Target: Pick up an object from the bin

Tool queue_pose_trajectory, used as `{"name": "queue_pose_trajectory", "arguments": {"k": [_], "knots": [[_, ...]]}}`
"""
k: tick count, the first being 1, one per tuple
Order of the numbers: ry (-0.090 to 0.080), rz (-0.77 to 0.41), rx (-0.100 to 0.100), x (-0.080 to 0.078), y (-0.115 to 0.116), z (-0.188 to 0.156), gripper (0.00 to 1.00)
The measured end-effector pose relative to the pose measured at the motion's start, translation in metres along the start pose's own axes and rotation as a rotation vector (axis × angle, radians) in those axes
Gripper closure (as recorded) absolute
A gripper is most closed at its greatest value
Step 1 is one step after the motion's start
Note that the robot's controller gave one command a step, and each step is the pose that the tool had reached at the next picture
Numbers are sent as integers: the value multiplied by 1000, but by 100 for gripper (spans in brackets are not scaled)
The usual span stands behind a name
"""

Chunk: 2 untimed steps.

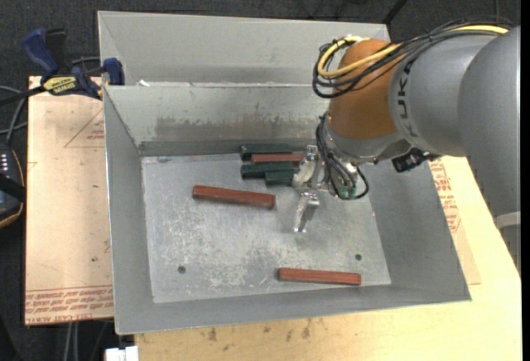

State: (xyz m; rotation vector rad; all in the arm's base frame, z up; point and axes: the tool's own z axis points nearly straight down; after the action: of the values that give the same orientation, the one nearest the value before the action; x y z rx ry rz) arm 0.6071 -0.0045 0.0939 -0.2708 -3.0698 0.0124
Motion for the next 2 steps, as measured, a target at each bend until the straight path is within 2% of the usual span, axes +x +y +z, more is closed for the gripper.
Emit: {"name": "queue_pose_trajectory", "arguments": {"k": [1,2], "knots": [[-53,-68,-12,-28,12,9,0],[-67,-55,-11,-15,35,10,0]]}}
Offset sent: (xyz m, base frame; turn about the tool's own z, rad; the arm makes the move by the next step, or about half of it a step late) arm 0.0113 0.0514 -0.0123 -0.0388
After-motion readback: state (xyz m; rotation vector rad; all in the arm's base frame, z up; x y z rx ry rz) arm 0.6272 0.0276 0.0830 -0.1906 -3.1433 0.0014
